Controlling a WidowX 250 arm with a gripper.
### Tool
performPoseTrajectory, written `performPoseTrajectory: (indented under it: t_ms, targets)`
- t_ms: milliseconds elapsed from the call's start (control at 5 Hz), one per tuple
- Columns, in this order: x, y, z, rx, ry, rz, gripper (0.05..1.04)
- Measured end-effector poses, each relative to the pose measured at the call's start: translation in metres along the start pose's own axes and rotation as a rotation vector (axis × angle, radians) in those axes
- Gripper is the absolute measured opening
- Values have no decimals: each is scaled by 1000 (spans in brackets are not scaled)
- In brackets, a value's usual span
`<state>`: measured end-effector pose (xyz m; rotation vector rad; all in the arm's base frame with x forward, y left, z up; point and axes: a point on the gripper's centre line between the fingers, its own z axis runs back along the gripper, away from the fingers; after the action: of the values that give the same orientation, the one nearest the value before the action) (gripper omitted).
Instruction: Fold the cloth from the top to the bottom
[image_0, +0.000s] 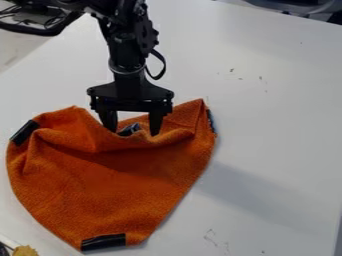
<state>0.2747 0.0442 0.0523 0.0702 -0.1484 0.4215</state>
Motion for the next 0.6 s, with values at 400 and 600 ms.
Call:
performPoseTrajectory:
  t_ms: [400, 600]
  targets:
    - [16, -6, 18, -18, -18, -142, 1003]
    - [27, -11, 29, -39, -35, -228, 1002]
